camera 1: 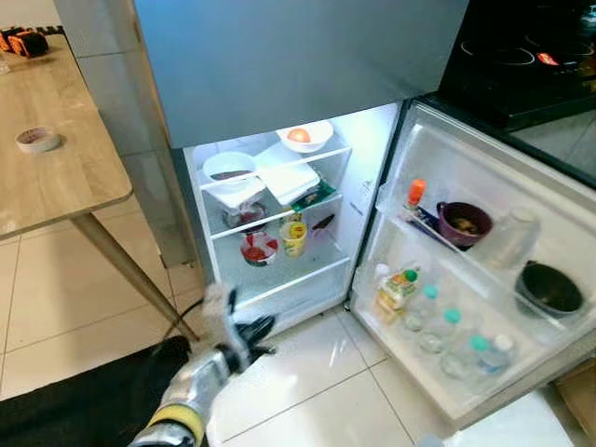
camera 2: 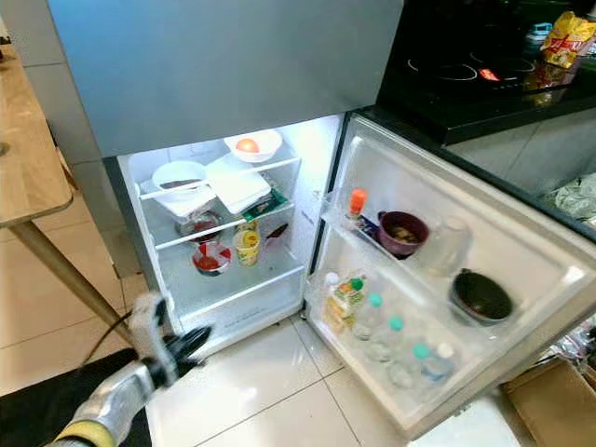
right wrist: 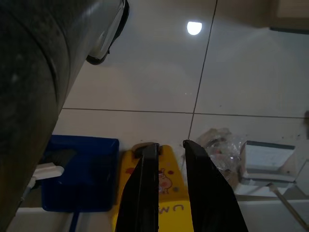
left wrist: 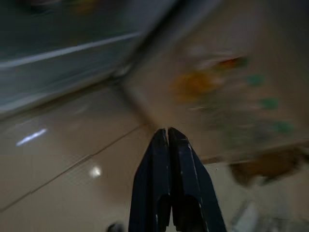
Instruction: Restocking fridge
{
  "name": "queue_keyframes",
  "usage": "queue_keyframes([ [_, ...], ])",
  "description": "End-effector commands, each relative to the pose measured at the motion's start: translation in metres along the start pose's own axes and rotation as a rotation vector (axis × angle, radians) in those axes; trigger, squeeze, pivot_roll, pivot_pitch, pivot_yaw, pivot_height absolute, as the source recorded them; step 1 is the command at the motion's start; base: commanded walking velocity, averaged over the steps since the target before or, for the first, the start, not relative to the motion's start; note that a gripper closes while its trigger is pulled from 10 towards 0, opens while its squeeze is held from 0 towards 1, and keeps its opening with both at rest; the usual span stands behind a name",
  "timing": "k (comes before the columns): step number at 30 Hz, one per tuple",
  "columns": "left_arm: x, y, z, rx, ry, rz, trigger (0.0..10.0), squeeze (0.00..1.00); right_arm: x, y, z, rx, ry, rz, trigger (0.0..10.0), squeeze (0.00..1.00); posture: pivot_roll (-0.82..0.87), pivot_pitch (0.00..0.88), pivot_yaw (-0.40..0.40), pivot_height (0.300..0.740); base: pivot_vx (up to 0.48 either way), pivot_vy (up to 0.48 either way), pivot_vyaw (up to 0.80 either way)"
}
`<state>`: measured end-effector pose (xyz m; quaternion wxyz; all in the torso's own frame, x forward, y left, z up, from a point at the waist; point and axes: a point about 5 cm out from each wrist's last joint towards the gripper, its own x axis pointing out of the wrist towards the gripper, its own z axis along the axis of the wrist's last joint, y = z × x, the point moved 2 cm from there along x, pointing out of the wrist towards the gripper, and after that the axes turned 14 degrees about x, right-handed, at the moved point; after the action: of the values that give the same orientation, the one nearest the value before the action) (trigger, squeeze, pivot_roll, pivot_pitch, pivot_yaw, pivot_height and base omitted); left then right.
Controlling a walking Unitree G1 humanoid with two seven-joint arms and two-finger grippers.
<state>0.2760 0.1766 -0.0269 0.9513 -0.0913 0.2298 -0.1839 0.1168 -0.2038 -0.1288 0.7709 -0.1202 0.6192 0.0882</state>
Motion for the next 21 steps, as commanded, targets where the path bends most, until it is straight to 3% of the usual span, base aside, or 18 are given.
queue_keyframes([
  [1,-0.013,0.017,-0.016,0.015,0.068,0.127,10.0,0.0,0.0,-0.002,0.0,0.017,-0.012,-0.005,10.0,0.0,-0.02,0.0,-0.056,0.74,0.0,0.0,0.0],
  [5,-0.027,0.029,-0.036,0.003,0.143,0.219,10.0,0.0,0.0,-0.002,0.0,0.02,-0.015,-0.005,10.0,0.0,-0.02,0.0,-0.056,0.74,0.0,0.0,0.0],
  [6,-0.037,0.031,-0.05,-0.005,0.203,0.248,10.0,0.0,0.0,-0.002,0.0,0.023,-0.017,-0.005,10.0,0.0,-0.02,0.0,-0.056,0.74,0.0,0.0,0.0],
  [7,-0.047,0.03,-0.068,-0.035,0.266,0.26,10.0,0.0,0.0,-0.002,0.0,0.025,-0.018,-0.004,10.0,0.0,-0.02,0.0,-0.055,0.74,0.0,0.0,0.0],
  [8,-0.047,0.03,-0.068,-0.035,0.266,0.26,10.0,0.0,0.0,-0.002,0.0,0.025,-0.018,-0.004,10.0,0.0,-0.02,0.0,-0.055,0.74,0.0,0.0,0.0],
  [11,-0.064,0.02,-0.102,-0.088,0.383,0.268,10.0,0.0,0.0,-0.001,0.001,0.031,-0.022,-0.002,10.0,0.0,-0.02,0.0,-0.052,0.74,0.0,-0.32,0.0],
  [17,-0.076,0.008,-0.128,-0.117,0.472,0.289,10.0,0.0,0.0,-0.001,0.001,0.037,-0.027,0.002,10.0,0.0,-0.02,0.0,-0.053,0.74,0.0,-0.48,0.0],
  [21,-0.078,0.005,-0.131,-0.116,0.485,0.291,10.0,0.0,0.0,0.0,0.002,0.037,-0.028,0.003,10.0,0.0,-0.02,0.0,-0.053,0.74,0.0,-0.48,0.0],
])
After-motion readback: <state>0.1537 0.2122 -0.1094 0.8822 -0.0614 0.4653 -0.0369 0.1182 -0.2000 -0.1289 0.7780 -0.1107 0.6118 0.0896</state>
